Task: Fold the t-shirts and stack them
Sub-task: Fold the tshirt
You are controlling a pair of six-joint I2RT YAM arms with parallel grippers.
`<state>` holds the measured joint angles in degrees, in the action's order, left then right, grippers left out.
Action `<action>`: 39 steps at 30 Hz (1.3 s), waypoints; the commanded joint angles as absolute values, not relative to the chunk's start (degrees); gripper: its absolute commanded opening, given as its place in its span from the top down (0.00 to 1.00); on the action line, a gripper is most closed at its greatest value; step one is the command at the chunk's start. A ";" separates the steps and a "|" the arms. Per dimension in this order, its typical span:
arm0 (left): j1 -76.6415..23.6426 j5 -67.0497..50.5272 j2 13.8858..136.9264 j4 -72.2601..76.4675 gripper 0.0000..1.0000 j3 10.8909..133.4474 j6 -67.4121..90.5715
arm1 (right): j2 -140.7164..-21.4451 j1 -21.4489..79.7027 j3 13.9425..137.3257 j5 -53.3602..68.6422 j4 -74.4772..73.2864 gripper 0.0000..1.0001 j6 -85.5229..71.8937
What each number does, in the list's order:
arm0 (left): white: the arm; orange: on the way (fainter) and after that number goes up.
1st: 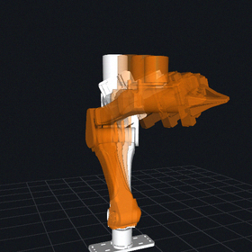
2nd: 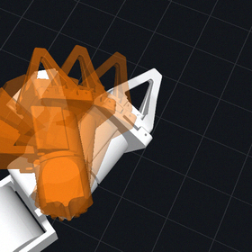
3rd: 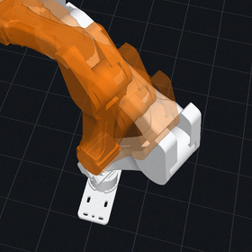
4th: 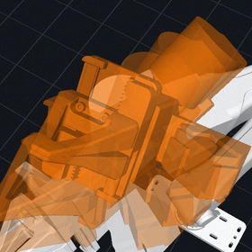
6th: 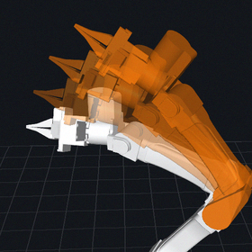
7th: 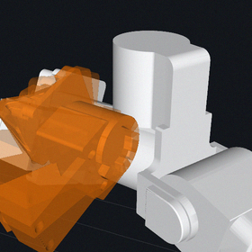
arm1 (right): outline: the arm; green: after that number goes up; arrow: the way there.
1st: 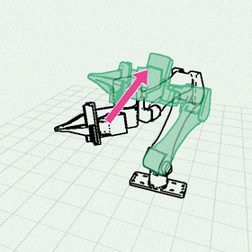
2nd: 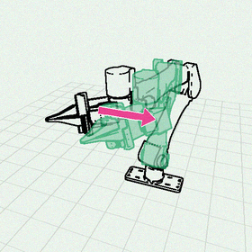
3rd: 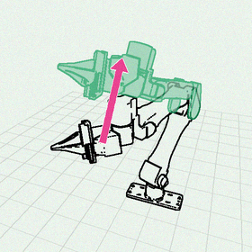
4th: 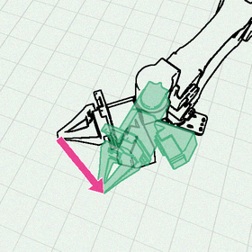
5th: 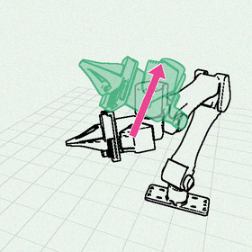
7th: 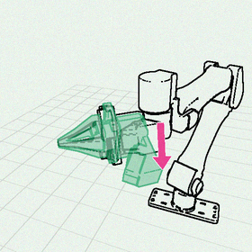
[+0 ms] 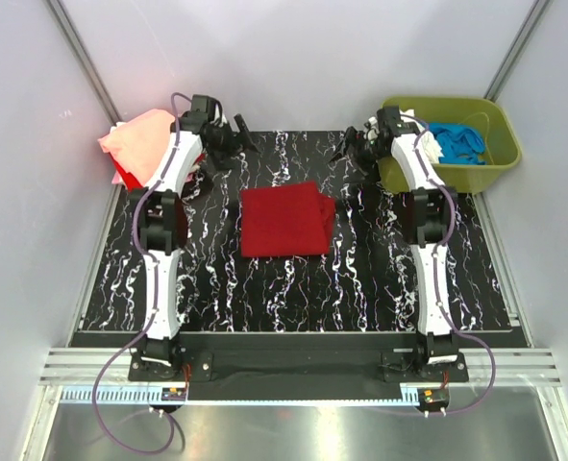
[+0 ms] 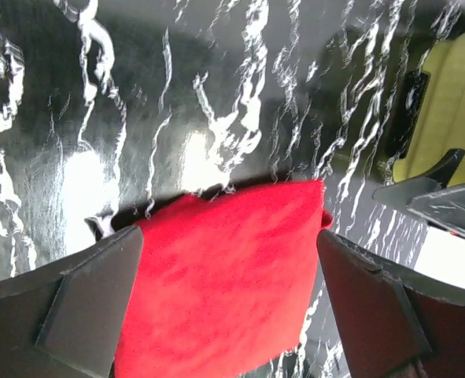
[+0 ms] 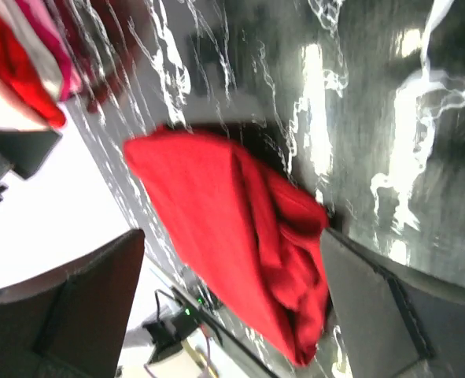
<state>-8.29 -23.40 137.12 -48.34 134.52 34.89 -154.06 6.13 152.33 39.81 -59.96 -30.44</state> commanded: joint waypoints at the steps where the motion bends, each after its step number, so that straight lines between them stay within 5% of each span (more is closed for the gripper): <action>1: -9.93 -31.29 124.13 -44.16 0.01 128.02 34.36 | -130.32 6.41 130.82 39.12 -45.63 0.00 -32.26; 8: -10.81 -29.01 113.21 -38.41 0.01 108.03 32.44 | -125.68 10.19 121.38 32.00 -47.54 0.00 -26.02; 16: -10.81 -23.12 111.09 -37.18 0.01 96.09 28.65 | -135.34 14.32 128.48 23.38 -50.18 0.07 -21.01; 32: -8.00 -25.75 116.28 -25.41 0.05 86.40 28.12 | -152.22 15.55 146.86 24.61 -51.77 0.23 -20.13; 39: -6.16 -27.86 119.35 -21.01 0.11 84.99 29.18 | -152.41 16.70 143.01 25.75 -48.70 0.38 -20.83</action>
<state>-7.11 -25.21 118.04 -26.44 85.34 29.12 -152.77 15.46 143.74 24.43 -51.40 -20.84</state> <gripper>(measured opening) 0.895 0.631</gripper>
